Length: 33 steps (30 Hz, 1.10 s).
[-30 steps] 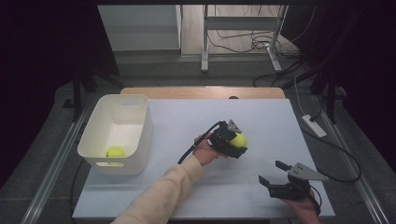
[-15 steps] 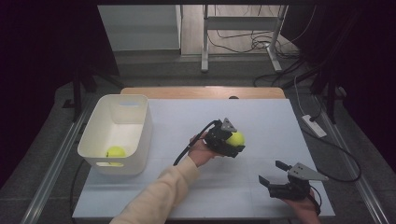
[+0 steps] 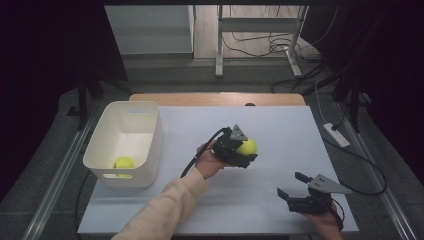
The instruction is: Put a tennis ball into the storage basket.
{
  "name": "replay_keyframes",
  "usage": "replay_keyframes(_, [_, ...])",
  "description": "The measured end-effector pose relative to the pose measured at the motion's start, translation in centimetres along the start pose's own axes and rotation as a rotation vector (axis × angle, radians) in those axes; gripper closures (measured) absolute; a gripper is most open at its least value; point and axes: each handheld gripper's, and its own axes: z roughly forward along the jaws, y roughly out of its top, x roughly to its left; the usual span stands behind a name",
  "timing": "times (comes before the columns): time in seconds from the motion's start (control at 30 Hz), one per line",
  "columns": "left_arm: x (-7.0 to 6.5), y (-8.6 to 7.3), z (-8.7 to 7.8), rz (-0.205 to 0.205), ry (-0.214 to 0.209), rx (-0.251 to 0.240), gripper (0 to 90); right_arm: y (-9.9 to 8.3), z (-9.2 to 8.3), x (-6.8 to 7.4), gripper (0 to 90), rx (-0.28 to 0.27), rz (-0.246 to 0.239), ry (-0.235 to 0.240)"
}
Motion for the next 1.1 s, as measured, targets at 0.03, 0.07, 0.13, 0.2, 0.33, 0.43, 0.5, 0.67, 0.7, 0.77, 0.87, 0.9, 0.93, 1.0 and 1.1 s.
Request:
replay_keyframes(0.03, [0.0, 0.0, 0.0, 0.0, 0.0, 0.0, 26.4, 0.0, 0.0, 0.0, 9.3, 0.0, 0.0, 0.0])
replay_keyframes(0.07, [0.0, -0.1, -0.2, 0.001, 0.003, -0.002, 26.4, 0.0, 0.0, 0.0, 9.3, 0.0, 0.001, 0.0])
replay_keyframes(0.13, [0.0, -0.2, -0.6, -0.004, 0.007, -0.009, 26.4, 0.0, 0.0, 0.0, 9.3, 0.001, 0.001, 0.0])
replay_keyframes(0.2, [0.1, -0.2, -1.3, -0.007, 0.019, -0.018, 26.4, 0.0, 0.0, 0.0, 9.3, 0.001, 0.001, 0.0])
replay_keyframes(0.33, [0.3, -0.4, -2.4, -0.009, 0.033, -0.034, 26.4, 0.0, 0.0, 0.1, 9.3, 0.0, 0.0, 0.001])
replay_keyframes(0.43, [0.5, -0.5, -2.9, -0.014, 0.042, -0.042, 26.4, 0.0, 0.1, 0.1, 9.3, 0.0, -0.001, 0.001])
replay_keyframes(0.5, [0.6, -0.7, -3.3, -0.017, 0.047, -0.044, 26.4, 0.0, 0.1, 0.1, 9.3, 0.0, -0.001, 0.0])
replay_keyframes(0.67, [0.9, -1.1, -4.4, -0.026, 0.065, -0.052, 26.4, 0.0, 0.1, 0.1, 9.3, 0.003, 0.002, -0.002])
replay_keyframes(0.7, [0.9, -1.2, -4.6, -0.027, 0.068, -0.055, 26.4, 0.0, 0.1, 0.1, 9.3, 0.003, 0.002, -0.002])
replay_keyframes(0.77, [1.0, -1.3, -4.8, -0.029, 0.071, -0.058, 26.4, 0.0, 0.1, 0.1, 9.3, 0.004, 0.002, -0.003])
replay_keyframes(0.87, [1.1, -1.5, -5.6, -0.027, 0.089, -0.068, 26.4, 0.0, 0.1, 0.1, 9.3, 0.003, 0.002, -0.004])
replay_keyframes(0.9, [1.2, -1.6, -6.0, -0.027, 0.095, -0.073, 26.4, 0.0, 0.1, 0.1, 9.3, 0.004, 0.002, -0.004])
replay_keyframes(0.93, [1.3, -1.6, -6.2, -0.03, 0.096, -0.078, 26.4, 0.0, 0.1, 0.1, 9.3, 0.004, 0.002, -0.003])
replay_keyframes(1.0, [1.4, -1.7, -6.6, -0.031, 0.101, -0.083, 26.4, 0.0, 0.1, 0.1, 9.3, 0.004, 0.001, -0.004])
replay_keyframes(1.1, [1.6, -1.9, -7.3, -0.034, 0.111, -0.091, 26.4, 0.0, 0.1, 0.1, 9.3, 0.005, 0.002, -0.003])
